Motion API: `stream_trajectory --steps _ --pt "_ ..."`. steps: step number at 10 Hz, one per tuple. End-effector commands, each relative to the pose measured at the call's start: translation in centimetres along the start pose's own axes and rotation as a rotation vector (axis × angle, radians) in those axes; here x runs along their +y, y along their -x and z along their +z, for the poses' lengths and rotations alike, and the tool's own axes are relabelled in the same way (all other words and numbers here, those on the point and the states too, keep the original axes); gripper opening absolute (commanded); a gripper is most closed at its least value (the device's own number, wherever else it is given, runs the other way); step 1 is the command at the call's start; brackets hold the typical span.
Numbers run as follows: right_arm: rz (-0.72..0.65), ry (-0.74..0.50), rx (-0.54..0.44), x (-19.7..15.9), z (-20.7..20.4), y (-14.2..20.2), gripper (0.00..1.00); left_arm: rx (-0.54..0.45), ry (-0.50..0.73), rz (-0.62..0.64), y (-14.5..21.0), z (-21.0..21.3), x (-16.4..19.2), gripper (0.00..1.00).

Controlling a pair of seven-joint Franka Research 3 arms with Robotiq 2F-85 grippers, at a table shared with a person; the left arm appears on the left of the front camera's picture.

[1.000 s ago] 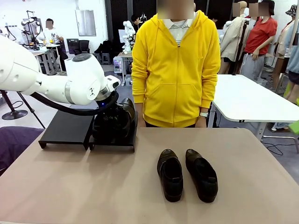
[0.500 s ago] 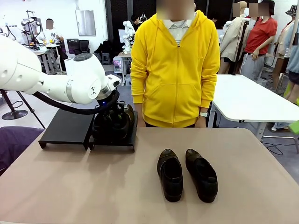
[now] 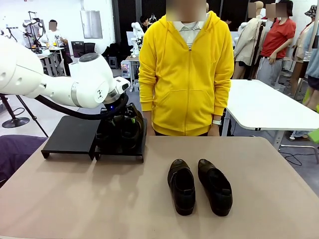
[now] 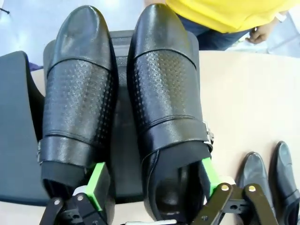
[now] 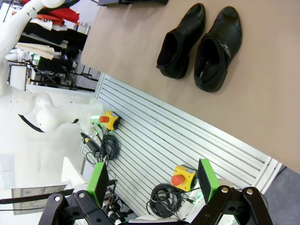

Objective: Organize the shoes by placing them on the stand.
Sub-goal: Place the Shoe from the middle of the table onto the Shoes Stand.

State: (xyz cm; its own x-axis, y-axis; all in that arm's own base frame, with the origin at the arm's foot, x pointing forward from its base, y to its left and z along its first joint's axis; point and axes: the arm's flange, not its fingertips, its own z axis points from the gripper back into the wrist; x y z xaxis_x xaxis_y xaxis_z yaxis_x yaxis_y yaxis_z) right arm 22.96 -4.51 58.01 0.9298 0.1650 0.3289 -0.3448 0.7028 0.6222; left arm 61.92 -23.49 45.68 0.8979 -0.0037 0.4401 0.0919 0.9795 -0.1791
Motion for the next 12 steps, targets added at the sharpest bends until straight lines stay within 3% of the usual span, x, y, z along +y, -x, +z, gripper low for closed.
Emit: stream_trajectory --steps 1,4,7,9,12 --pt "-0.011 -0.013 -0.002 0.3 0.3 -0.1 1.00 -0.007 -0.030 -0.004 0.6 3.5 0.3 1.00" --pt "-0.011 -0.013 -0.002 0.3 0.3 -0.1 1.00 0.036 -0.032 -0.048 2.5 11.8 0.5 1.00" --pt "-0.011 -0.013 -0.002 0.3 0.3 -0.1 1.00 0.252 0.039 -0.169 7.7 17.7 1.4 1.00" --pt "-0.011 -0.013 -0.002 0.3 0.3 -0.1 1.00 0.359 0.125 -0.158 14.5 20.0 3.3 1.00" --pt "-0.011 -0.013 -0.002 0.3 0.3 -0.1 1.00 0.322 0.297 0.010 26.7 20.2 10.7 1.00"
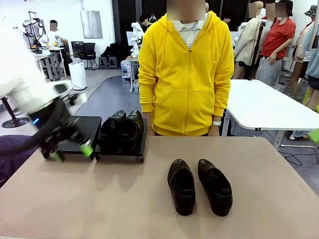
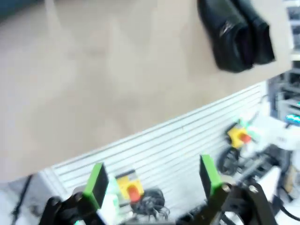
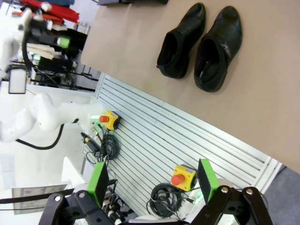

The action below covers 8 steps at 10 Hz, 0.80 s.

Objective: Organize the shoes by placing them on the stand.
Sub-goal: Place the Shoe from the middle of the table onto the Shoes Stand.

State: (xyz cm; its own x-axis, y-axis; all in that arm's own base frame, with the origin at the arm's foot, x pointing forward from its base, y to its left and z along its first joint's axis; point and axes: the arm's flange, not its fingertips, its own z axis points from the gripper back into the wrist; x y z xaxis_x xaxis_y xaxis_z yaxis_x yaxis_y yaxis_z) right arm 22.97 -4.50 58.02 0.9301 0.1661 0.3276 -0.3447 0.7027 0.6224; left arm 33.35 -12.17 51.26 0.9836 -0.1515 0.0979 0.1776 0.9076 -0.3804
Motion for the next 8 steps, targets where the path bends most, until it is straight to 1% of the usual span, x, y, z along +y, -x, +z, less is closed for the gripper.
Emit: stream_trajectory --steps 1,2,3,4,5,8 --pt "-0.011 -0.012 -0.004 0.3 0.3 -0.1 1.00 -0.079 0.138 0.038 6.0 -0.5 6.3 1.00" --pt "-0.011 -0.012 -0.004 0.3 0.3 -0.1 1.00 -0.115 0.225 0.039 7.6 -0.3 10.0 1.00" --pt "-0.011 -0.012 -0.004 0.3 0.3 -0.1 1.00 -0.109 0.321 -0.026 8.3 0.2 14.7 1.00" --pt "-0.011 -0.012 -0.004 0.3 0.3 -0.1 1.00 -0.185 0.434 0.014 7.3 0.2 18.4 1.00" --pt "-0.011 -0.012 -0.004 0.3 0.3 -0.1 1.00 -0.101 0.209 0.043 5.2 2.5 10.2 1.00" --pt "-0.011 -0.012 -0.004 0.3 0.3 -0.1 1.00 -0.101 0.209 0.043 5.2 2.5 10.2 1.00"
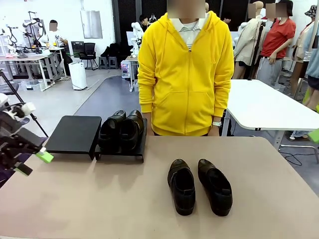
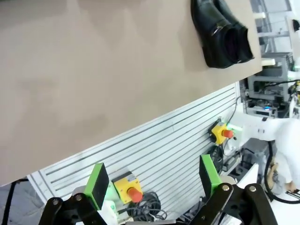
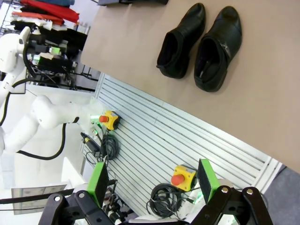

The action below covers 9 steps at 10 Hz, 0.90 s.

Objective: Organize the shoes by placing them on the stand.
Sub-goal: Place the Shoe from the middle of the table onto the Shoes Stand, then pick up one Shoe and place it in the middle of the table.

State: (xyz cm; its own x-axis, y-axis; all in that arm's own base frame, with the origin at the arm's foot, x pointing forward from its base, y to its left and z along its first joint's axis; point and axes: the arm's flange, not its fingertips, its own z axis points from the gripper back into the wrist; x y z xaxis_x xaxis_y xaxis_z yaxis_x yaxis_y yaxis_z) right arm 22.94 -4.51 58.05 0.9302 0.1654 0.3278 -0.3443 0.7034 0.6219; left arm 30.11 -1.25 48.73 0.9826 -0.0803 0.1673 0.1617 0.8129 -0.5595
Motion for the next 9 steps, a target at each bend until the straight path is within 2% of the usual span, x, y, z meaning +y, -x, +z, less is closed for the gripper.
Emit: stream_trajectory --steps 1,9 --pt "-0.011 -0.013 -0.003 0.31 0.23 -0.10 1.00 -0.007 0.006 0.014 0.05 0.44 -0.14 1.00" --pt "-0.011 -0.013 -0.003 0.31 0.23 -0.10 1.00 -0.007 0.006 0.014 0.05 0.44 -0.14 1.00"
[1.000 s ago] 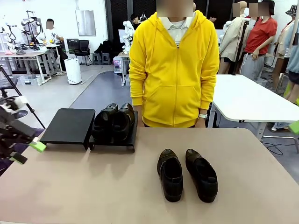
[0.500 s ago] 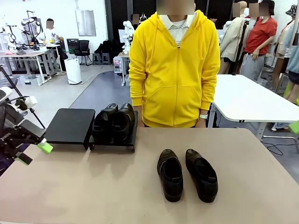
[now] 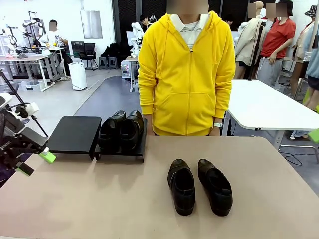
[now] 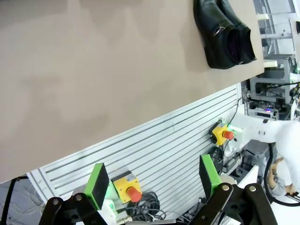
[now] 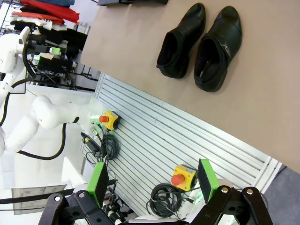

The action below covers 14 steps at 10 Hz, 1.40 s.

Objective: Organize the shoes by placing them on the stand.
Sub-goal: Pick up one Shoe and place it in the middle of the table.

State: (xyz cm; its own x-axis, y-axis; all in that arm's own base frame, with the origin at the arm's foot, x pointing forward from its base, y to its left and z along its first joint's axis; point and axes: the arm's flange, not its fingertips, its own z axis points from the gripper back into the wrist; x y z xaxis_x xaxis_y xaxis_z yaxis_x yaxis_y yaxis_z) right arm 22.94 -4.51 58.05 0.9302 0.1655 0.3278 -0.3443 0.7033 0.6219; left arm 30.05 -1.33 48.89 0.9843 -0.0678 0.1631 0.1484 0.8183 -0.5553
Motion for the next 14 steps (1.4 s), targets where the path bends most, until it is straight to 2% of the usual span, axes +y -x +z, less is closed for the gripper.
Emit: stream_trajectory --steps 1,2,4,5,6,7,8,9,10,11,12,13,14 --pt "0.000 0.000 0.000 0.0 0.0 0.0 1.00 -0.003 0.014 0.001 0.0 0.3 0.0 1.00" --pt "-0.071 0.128 0.021 2.5 -3.4 -3.4 1.00 -0.003 0.014 0.001 0.0 0.3 0.0 1.00" --pt "-0.050 0.374 0.110 7.1 -12.9 -8.8 1.00 -0.003 0.014 0.001 0.0 0.3 0.0 1.00" --pt "-0.042 0.509 0.092 7.9 -18.4 -11.1 1.00 -0.003 0.014 0.001 0.0 0.3 0.0 1.00" --pt "-0.024 0.573 0.047 8.2 -23.9 -13.0 1.00 -0.003 0.014 0.001 0.0 0.3 0.0 1.00" --pt "0.015 0.570 0.067 8.3 -26.6 -14.0 1.00 -0.003 0.014 0.001 0.0 0.3 0.0 1.00" --pt "0.060 0.661 0.052 8.5 -29.0 -14.6 1.00 -0.003 0.014 0.001 0.0 0.3 0.0 1.00" --pt "0.047 0.728 0.068 8.2 -28.5 -14.4 1.00 -0.003 0.014 0.001 0.0 0.3 0.0 1.00" --pt "0.090 0.564 0.054 9.8 -29.2 -11.4 1.00 -0.003 0.014 0.001 0.0 0.3 0.0 1.00" --pt "0.090 0.564 0.054 9.8 -29.2 -11.4 1.00 -0.003 0.014 0.001 0.0 0.3 0.0 1.00" --pt "0.098 0.635 0.071 8.1 -30.6 -13.0 1.00 -0.003 0.014 0.001 0.0 0.3 0.0 1.00" --pt "0.047 0.709 0.116 7.7 -33.0 -13.7 1.00 -0.003 0.014 0.001 0.0 0.3 0.0 1.00" --pt "0.001 0.681 0.129 7.2 -34.1 -13.9 1.00 -0.003 0.014 0.001 0.0 0.3 0.0 1.00"
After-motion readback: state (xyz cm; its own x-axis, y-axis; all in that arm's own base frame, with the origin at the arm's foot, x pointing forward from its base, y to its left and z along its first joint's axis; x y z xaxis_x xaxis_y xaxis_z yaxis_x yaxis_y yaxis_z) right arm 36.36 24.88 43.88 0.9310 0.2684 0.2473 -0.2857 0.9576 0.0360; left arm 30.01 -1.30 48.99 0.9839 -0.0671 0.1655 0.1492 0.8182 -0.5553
